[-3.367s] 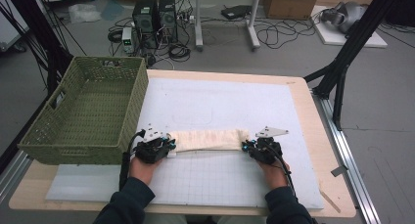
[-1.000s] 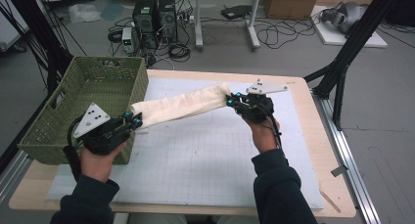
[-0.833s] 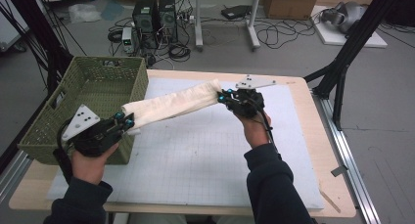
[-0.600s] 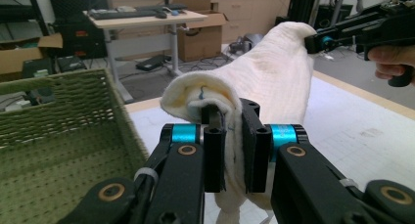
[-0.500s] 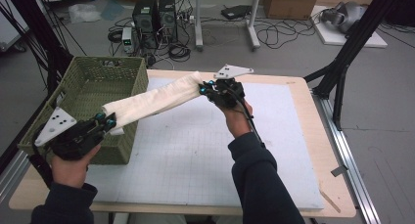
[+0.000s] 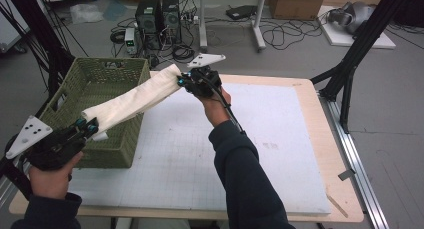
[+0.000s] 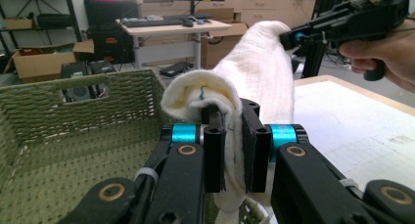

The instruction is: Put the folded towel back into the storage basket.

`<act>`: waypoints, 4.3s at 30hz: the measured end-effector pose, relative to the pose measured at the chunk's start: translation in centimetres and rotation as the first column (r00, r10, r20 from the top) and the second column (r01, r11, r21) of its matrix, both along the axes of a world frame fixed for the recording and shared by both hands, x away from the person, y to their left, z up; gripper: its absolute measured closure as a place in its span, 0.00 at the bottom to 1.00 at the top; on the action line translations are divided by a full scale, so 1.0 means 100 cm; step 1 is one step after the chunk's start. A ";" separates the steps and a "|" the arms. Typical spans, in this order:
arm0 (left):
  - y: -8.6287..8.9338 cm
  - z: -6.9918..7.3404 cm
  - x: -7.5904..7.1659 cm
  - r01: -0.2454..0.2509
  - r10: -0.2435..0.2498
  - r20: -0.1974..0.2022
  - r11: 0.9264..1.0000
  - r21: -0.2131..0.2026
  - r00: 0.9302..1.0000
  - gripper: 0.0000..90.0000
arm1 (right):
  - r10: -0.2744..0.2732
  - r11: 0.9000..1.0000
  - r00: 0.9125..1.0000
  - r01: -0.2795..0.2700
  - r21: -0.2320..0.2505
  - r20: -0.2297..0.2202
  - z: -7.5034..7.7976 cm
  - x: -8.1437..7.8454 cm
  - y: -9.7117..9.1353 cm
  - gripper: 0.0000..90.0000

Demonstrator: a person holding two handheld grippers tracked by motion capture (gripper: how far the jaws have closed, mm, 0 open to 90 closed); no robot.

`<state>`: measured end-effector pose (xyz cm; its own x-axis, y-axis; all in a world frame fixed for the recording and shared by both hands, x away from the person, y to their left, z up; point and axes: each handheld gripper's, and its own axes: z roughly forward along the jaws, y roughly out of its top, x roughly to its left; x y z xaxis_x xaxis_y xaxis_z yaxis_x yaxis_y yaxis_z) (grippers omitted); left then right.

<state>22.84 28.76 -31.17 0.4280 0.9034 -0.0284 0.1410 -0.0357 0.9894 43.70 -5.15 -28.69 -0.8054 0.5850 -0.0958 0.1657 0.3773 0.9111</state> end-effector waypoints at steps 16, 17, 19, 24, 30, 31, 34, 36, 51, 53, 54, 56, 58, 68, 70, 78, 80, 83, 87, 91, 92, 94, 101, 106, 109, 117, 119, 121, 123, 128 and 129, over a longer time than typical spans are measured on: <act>0.027 -0.002 -0.012 -0.098 0.097 0.041 0.995 0.003 0.994 0.91 | 0.045 0.998 0.999 -0.045 -0.035 0.009 0.010 0.027 0.073 0.93; 0.029 -0.002 -0.013 -0.105 0.105 0.043 0.994 0.001 0.994 0.91 | 0.049 0.998 0.999 -0.049 -0.034 0.012 0.010 0.027 0.076 0.93; 0.032 -0.002 -0.013 -0.119 0.119 0.046 0.993 0.000 0.992 0.91 | 0.054 0.998 0.998 -0.054 -0.040 0.013 0.011 0.030 0.085 0.93; 0.037 -0.004 -0.014 -0.144 0.143 0.044 0.990 0.009 0.989 0.91 | 0.063 0.997 0.998 -0.063 -0.042 0.009 0.012 0.038 0.105 0.93; 0.047 -0.006 -0.012 -0.176 0.175 0.040 0.984 0.006 0.984 0.91 | 0.074 0.996 0.997 -0.074 -0.041 0.002 0.009 0.045 0.127 0.93; 0.048 -0.006 -0.012 -0.180 0.180 0.039 0.984 0.010 0.983 0.91 | 0.075 0.996 0.997 -0.075 -0.042 0.001 0.008 0.046 0.130 0.93; 0.049 -0.008 -0.010 -0.189 0.188 0.029 0.982 0.021 0.982 0.91 | 0.072 0.997 0.997 -0.072 -0.040 -0.004 0.005 0.050 0.138 0.93; 0.050 -0.009 -0.008 -0.196 0.196 0.023 0.980 0.025 0.980 0.90 | 0.067 0.997 0.998 -0.067 -0.042 -0.010 0.003 0.052 0.144 0.93; 0.070 -0.016 0.006 -0.284 0.285 -0.011 0.958 0.038 0.959 0.90 | 0.075 0.996 0.997 -0.075 -0.053 -0.015 -0.008 0.063 0.176 0.93; 0.073 -0.021 0.012 -0.296 0.297 -0.041 0.955 0.036 0.954 0.82 | 0.057 0.994 0.998 -0.056 -0.089 0.005 -0.009 0.063 0.187 0.84; 0.075 -0.022 0.014 -0.304 0.306 -0.053 0.952 0.030 0.951 0.70 | 0.042 0.993 0.999 -0.039 -0.114 0.026 -0.010 0.062 0.192 0.74; 0.079 -0.023 0.016 -0.327 0.326 -0.074 0.945 0.003 0.943 0.42 | 0.027 0.990 0.999 -0.022 -0.138 0.034 -0.012 0.061 0.196 0.68; 0.080 -0.020 0.013 -0.336 0.336 -0.058 0.942 0.003 0.940 0.35 | 0.023 0.989 0.999 -0.019 -0.146 0.030 -0.012 0.062 0.195 0.65; 0.073 -0.004 0.003 -0.275 0.275 -0.015 0.961 -0.030 0.961 0.34 | 0.068 0.994 0.998 -0.068 -0.080 0.001 0.006 0.056 0.143 0.59; 0.068 -0.004 0.004 -0.233 0.230 -0.043 0.970 -0.066 0.972 0.33 | 0.093 0.993 0.996 -0.093 -0.068 -0.007 0.008 0.053 0.130 0.56; 0.038 -0.011 0.016 -0.101 0.093 -0.074 0.989 -0.110 0.993 0.23 | 0.141 0.990 0.987 -0.142 -0.011 -0.083 0.000 0.033 0.073 0.34; 0.030 -0.011 0.019 -0.066 0.058 -0.074 0.991 -0.115 0.996 0.23 | 0.131 0.991 0.987 -0.131 0.011 -0.095 -0.002 0.027 0.057 0.26; 0.015 -0.012 0.024 -0.018 0.011 -0.076 0.995 -0.098 0.997 0.23 | 0.108 0.994 0.990 -0.105 0.042 -0.094 -0.003 0.018 0.033 0.21; -0.003 -0.014 0.029 0.035 -0.041 -0.071 0.995 -0.095 0.997 0.23 | 0.063 0.997 0.995 -0.060 0.038 -0.080 -0.008 0.005 -0.006 0.14; -0.022 -0.017 0.034 0.086 -0.094 -0.077 0.992 -0.097 0.993 0.24 | 0.022 0.999 0.997 -0.021 0.025 -0.076 -0.015 -0.007 -0.038 0.13; -0.027 -0.018 0.035 0.102 -0.109 -0.076 0.990 -0.095 0.991 0.24 | 0.015 1.000 0.997 -0.013 0.022 -0.071 -0.017 -0.011 -0.046 0.13; -0.038 -0.020 0.037 0.131 -0.138 -0.074 0.987 -0.092 0.988 0.24 | -0.009 1.000 0.997 0.010 0.022 -0.072 -0.020 -0.018 -0.062 0.13; -0.073 -0.029 0.044 0.249 -0.256 -0.070 0.964 -0.092 0.964 0.24 | -0.064 0.997 0.996 0.066 0.026 -0.064 -0.031 -0.047 -0.115 0.13; -0.098 -0.038 0.049 0.317 -0.323 -0.065 0.944 -0.090 0.944 0.24 | -0.123 0.992 0.991 0.124 0.032 -0.043 -0.041 -0.075 -0.155 0.13; -0.114 -0.045 0.052 0.355 -0.361 -0.060 0.931 -0.092 0.931 0.24 | -0.170 0.984 0.985 0.172 0.046 -0.039 -0.050 -0.092 -0.177 0.13; -0.138 -0.059 0.056 0.412 -0.418 -0.058 0.907 -0.088 0.907 0.24 | -0.298 0.954 0.954 0.299 0.015 -0.020 -0.077 -0.130 -0.226 0.13; -0.143 -0.064 0.057 0.415 -0.420 -0.062 0.907 -0.077 0.906 0.24 | -0.316 0.949 0.948 0.317 0.011 -0.026 -0.083 -0.136 -0.233 0.12; -0.148 -0.071 0.057 0.416 -0.420 -0.066 0.907 -0.068 0.905 0.24 | -0.338 0.941 0.941 0.338 -0.003 -0.033 -0.090 -0.143 -0.242 0.12; -0.151 -0.078 0.058 0.415 -0.418 -0.076 0.908 -0.052 0.905 0.24 | -0.355 0.935 0.934 0.355 -0.004 -0.038 -0.096 -0.147 -0.247 0.12; -0.155 -0.091 0.058 0.413 -0.413 -0.089 0.911 -0.026 0.906 0.25 | -0.391 0.920 0.918 0.393 0.010 -0.068 -0.113 -0.158 -0.259 0.12; -0.155 -0.093 0.058 0.415 -0.416 -0.088 0.909 -0.021 0.905 0.25 | -0.390 0.920 0.918 0.392 0.005 -0.072 -0.115 -0.160 -0.261 0.12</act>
<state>28.61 13.24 -40.43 0.7602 0.6442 -0.0848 0.2005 -0.1084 0.9737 27.74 -31.23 -40.22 -0.5161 0.8558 -0.0343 0.3584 0.2522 0.8989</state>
